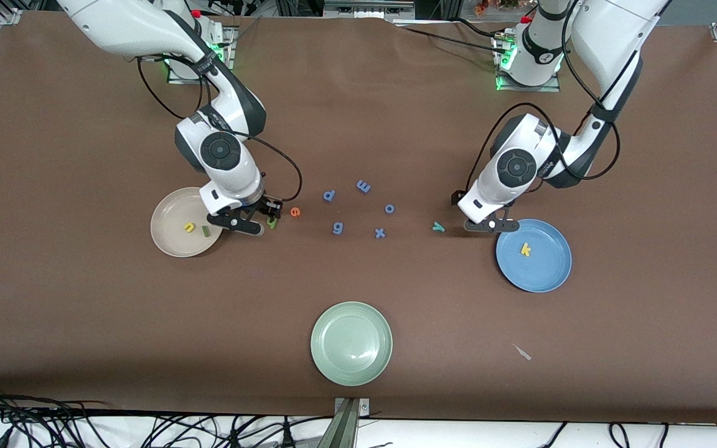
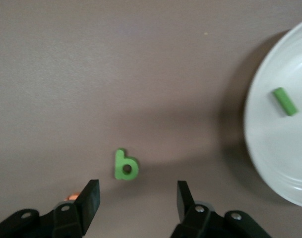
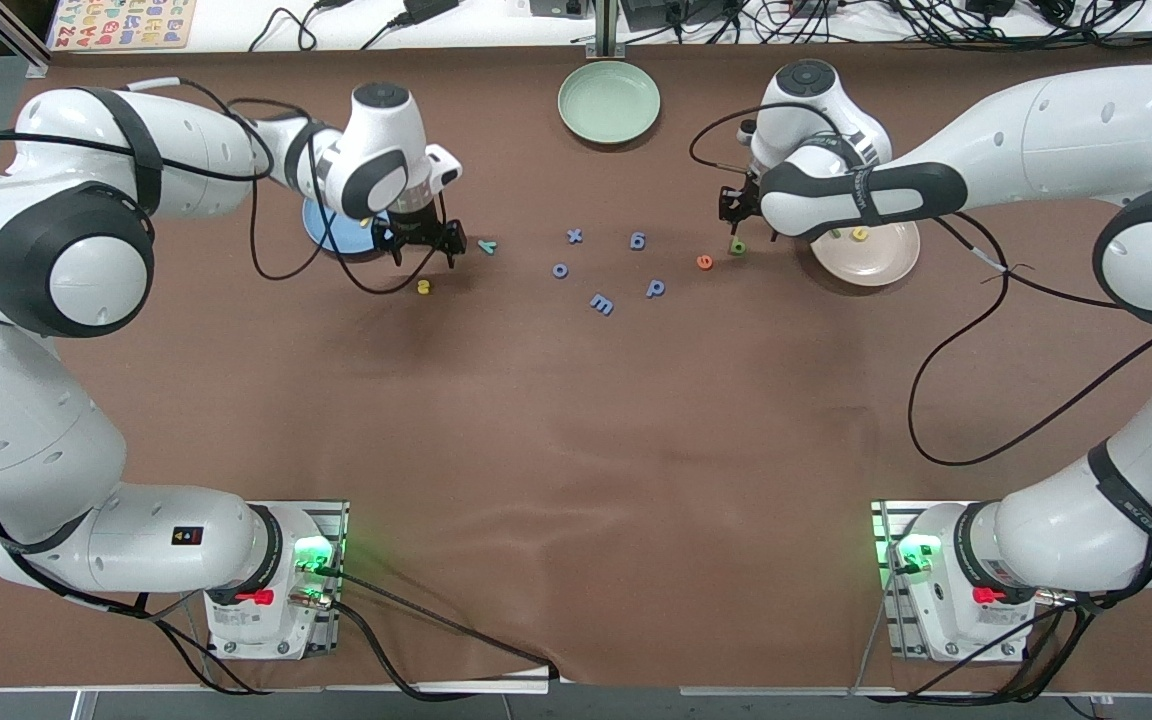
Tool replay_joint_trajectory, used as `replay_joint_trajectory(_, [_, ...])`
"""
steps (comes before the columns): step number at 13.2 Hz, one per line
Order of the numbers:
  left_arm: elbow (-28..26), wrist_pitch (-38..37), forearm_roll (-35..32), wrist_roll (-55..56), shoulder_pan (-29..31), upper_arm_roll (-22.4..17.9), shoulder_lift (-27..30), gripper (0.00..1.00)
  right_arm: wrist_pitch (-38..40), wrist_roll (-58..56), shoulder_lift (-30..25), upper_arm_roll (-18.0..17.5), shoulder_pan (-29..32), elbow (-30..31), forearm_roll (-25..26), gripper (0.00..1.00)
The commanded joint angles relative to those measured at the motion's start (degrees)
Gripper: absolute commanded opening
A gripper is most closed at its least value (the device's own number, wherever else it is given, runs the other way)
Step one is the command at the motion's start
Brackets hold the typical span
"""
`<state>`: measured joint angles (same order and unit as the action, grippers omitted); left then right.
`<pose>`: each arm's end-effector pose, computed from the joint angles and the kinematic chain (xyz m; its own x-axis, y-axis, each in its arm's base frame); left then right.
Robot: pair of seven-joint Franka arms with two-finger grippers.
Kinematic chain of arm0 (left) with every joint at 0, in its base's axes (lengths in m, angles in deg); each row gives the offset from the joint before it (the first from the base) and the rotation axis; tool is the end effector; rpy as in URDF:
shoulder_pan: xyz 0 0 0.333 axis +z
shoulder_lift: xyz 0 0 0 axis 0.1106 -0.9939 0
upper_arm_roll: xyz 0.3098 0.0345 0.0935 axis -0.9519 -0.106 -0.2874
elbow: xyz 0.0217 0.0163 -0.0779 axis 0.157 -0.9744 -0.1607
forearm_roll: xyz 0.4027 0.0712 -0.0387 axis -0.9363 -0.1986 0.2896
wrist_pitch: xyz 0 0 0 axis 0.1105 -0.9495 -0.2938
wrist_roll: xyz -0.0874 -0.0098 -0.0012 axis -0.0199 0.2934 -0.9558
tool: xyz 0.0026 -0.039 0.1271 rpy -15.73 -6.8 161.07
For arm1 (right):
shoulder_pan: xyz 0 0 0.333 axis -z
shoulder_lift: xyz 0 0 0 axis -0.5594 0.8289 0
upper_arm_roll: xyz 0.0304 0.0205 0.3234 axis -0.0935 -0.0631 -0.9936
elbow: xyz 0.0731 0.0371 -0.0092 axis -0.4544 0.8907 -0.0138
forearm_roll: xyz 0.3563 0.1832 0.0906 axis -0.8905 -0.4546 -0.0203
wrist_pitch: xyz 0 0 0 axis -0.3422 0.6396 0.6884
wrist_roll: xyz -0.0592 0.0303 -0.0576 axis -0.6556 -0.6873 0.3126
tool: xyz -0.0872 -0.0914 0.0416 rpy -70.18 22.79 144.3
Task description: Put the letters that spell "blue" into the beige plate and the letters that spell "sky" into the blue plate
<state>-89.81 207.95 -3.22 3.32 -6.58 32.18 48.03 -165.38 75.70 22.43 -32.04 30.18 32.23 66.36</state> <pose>0.5095 -0.2184 0.1585 0.9842 -0.0134 -0.1763 -0.0203 -0.9991 -0.0374 0.5460 0.2903 0.1901 0.9737 -0.2272 0.0189 -0.2278 -0.9727 0.0453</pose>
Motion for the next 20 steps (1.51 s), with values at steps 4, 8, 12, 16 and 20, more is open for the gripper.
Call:
replay_joint_trajectory(4, [-4.2, 3.6, -0.7, -0.6, 0.9, 0.5, 1.3, 0.69, -5.2, 6.5, 4.4, -0.2, 0.1, -0.6, 7.8, 0.71])
replay_joint_trajectory(8, [-4.1, 4.5, -0.9, -0.6, 1.6, 0.4, 0.2, 0.61, -6.8, 8.9, 5.3, -0.2, -0.5, 0.3, 8.9, 0.71])
replay_joint_trajectory(12, [-4.4, 4.4, -0.9, -0.6, 1.6, 0.4, 0.1, 0.40, -9.2, 8.9, 5.4, -0.1, -0.5, 2.3, 9.1, 0.45])
replay_joint_trajectory(16, [-3.8, 3.4, -0.9, -1.2, 1.6, 0.4, 0.7, 0.14, -8.9, 8.2, 5.0, 0.1, -0.5, 2.2, 9.2, 0.06])
replay_joint_trajectory(20, [4.9, -10.9, -1.1, -3.5, 1.5, 0.3, 3.2, 0.12, -1.1, -0.3, -0.2, 0.8, 0.0, 0.9, 8.6, 0.05])
